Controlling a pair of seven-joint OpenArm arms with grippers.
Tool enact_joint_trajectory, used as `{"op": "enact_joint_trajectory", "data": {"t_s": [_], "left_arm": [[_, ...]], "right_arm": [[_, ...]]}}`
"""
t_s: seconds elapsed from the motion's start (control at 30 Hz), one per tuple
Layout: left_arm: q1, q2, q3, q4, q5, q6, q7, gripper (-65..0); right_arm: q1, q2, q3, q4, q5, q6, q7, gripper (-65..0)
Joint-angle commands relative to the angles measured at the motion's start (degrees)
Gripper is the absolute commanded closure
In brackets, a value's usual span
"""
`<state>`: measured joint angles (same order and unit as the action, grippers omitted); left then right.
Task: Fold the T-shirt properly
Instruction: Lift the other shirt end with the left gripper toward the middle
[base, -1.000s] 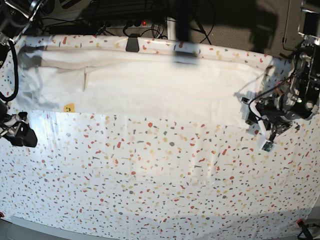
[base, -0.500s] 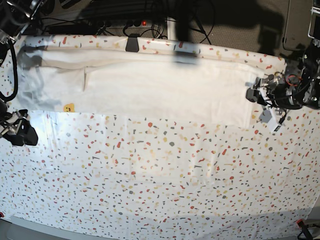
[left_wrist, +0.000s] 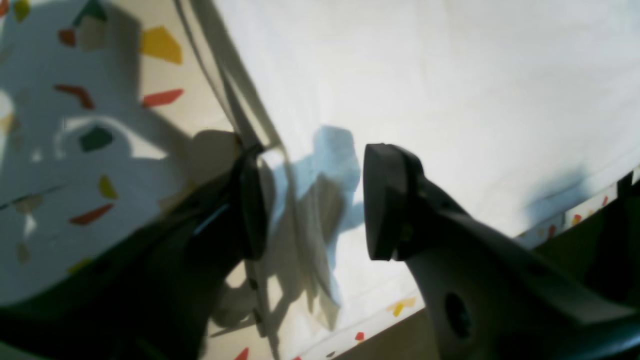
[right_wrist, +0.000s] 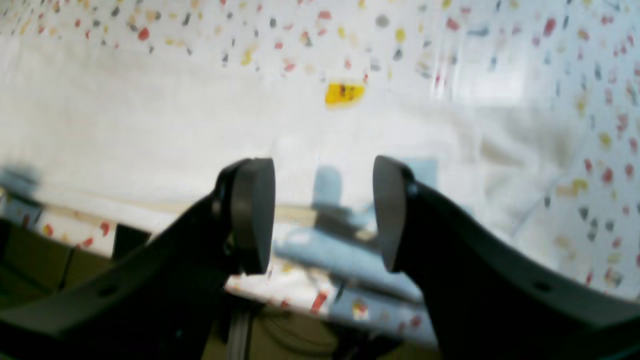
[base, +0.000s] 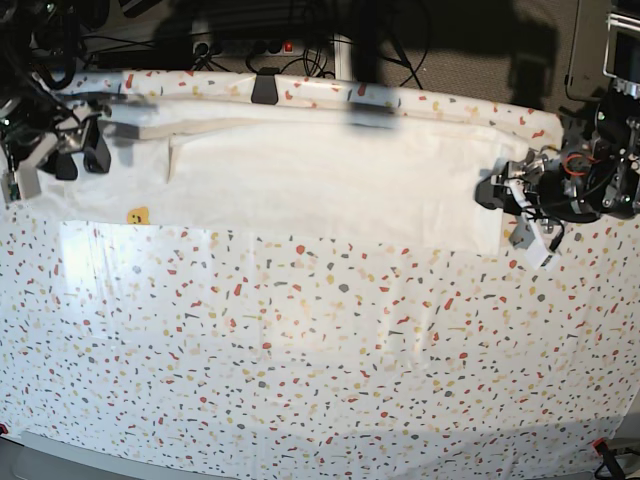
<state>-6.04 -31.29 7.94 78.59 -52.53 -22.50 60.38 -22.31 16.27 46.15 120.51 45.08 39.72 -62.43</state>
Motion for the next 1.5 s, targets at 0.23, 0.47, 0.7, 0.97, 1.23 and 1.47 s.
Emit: {"op": "enact_joint_trajectory", "data": {"t_s": [0.23,0.47,0.7,0.97,1.23,1.47], "left_arm": [[0.5,-0.9,-0.5,0.7,-0.9,-0.1,-0.6,-28.6],[0.5,-0.9,-0.5,0.7,-0.9,-0.1,-0.4,-28.6],[0.5,0.5,-0.5,0.7,-0.2,-0.7,-0.4,-23.5],[0.4,5.1,-0.5,0.7,5.9,-0.9,-1.9,0.0],[-0.2,5.5,-0.5,1.0,8.2,-0.9,-0.2,0.0],[-1.1,4.5,-0.5,1.0,9.7,-0.9,0.1,0.0]], "right_arm": [[-9.1,-4.5,9.2,9.4,5.1,0.3,1.5,-31.4],[-16.3,-8.0,9.6,10.8,5.1,0.3,0.2,-31.4],[-22.9,-8.0,8.8,10.8,8.4,0.3,0.2,-31.4],[-22.4,-8.0,8.8,10.8,9.8,0.3,0.0,-31.4],[-22.4,-8.0,8.8,10.8,9.8,0.3,0.0,-31.4],[-22.4,-8.0,8.8,10.8,9.8,0.3,0.0,-31.4]]}}
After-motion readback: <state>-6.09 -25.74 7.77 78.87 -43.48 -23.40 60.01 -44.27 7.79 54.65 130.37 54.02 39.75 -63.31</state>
